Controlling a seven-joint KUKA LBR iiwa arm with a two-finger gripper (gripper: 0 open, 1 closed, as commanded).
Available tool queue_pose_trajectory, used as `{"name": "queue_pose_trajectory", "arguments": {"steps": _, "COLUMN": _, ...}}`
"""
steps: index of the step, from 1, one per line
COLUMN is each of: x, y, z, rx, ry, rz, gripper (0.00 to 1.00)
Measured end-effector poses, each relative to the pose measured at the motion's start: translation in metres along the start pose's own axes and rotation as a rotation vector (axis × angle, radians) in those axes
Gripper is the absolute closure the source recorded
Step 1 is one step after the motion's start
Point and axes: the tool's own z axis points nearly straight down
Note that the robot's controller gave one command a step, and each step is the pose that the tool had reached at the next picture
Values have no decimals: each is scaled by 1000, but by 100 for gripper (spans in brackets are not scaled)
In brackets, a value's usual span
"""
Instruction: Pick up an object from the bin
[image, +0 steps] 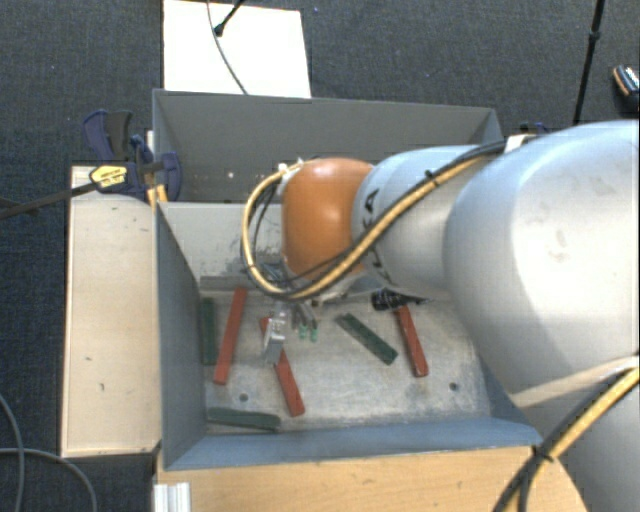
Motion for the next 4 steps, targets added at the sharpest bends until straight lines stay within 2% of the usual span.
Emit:
{"name": "queue_pose_trajectory", "arguments": {"steps": 1, "x": 17, "y": -85, "z": -37, "rx": 3, "ry": 5, "rz": 211, "gripper": 0}}
{"name": "queue_pose_trajectory", "arguments": {"steps": 2, "x": 94, "y": -10, "z": -14, "rx": -3, "ry": 9, "rz": -430, "gripper": 0}}
{"name": "queue_pose_trajectory", "arguments": {"steps": 3, "x": 81, "y": -112, "z": -1, "rx": 0, "ry": -2, "rz": -437, "gripper": 0}}
{"name": "queue_pose_trajectory", "arguments": {"steps": 4, "x": 72, "y": -71, "z": -53, "rx": -3, "ry": -1, "rz": -783, "gripper": 0}}
